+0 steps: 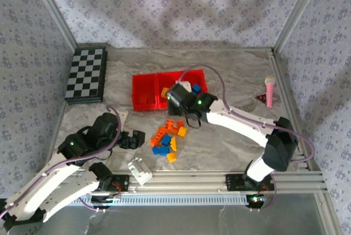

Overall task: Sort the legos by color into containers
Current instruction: Pick up the legos from the center of the table.

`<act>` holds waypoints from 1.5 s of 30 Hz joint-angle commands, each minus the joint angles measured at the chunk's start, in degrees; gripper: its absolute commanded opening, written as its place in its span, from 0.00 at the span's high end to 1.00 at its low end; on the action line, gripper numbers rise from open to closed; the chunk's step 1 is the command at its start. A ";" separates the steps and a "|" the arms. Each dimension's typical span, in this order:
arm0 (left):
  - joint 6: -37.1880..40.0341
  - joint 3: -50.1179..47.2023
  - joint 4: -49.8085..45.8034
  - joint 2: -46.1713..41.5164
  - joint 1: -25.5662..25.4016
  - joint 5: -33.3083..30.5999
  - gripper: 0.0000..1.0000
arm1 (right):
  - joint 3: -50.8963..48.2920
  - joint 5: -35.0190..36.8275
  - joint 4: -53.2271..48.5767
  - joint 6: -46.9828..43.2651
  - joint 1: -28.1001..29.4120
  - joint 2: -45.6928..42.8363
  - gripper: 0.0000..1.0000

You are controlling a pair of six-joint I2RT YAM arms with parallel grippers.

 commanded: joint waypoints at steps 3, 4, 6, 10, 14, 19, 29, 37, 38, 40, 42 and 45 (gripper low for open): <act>2.89 -0.99 6.09 0.95 -0.28 5.16 0.00 | -8.46 9.41 -0.31 22.38 5.35 -3.03 0.31; 2.98 -1.28 6.69 0.93 -0.24 5.91 0.00 | -10.05 10.13 1.08 24.82 6.48 -3.18 0.31; 2.94 -1.88 7.55 1.07 -0.25 6.76 0.00 | -12.47 13.12 1.94 31.53 9.32 -2.80 0.31; 2.94 -2.17 7.96 1.58 -0.32 7.40 0.00 | -11.67 14.44 -2.84 40.71 11.64 0.61 0.31; 2.93 -2.20 8.05 1.85 -0.29 7.84 0.00 | -11.80 13.33 -3.18 43.43 12.04 3.36 0.30; 2.85 -2.36 8.28 1.27 -0.33 7.82 0.00 | -13.43 11.37 -2.08 44.23 10.86 5.03 0.28; 2.94 -2.37 8.24 1.95 -0.31 7.38 0.00 | -15.74 5.21 7.78 37.89 6.75 6.99 0.27; 2.85 -2.28 8.11 2.16 -0.32 7.14 0.00 | -14.56 4.24 6.64 36.72 5.64 9.36 0.29; 2.85 -2.28 8.14 2.20 -0.32 7.14 0.00 | -14.38 4.29 6.54 36.45 5.60 9.74 0.30; 2.85 -2.37 8.16 2.18 -0.33 6.99 0.00 | -13.16 4.67 5.62 35.48 5.63 11.15 0.30; 2.89 -2.37 8.27 2.29 -0.33 6.94 0.00 | -11.72 4.73 4.15 34.72 5.78 12.73 0.31; 2.85 -2.28 8.14 2.53 -0.33 7.03 0.00 | -11.09 5.04 4.26 34.26 6.01 13.95 0.34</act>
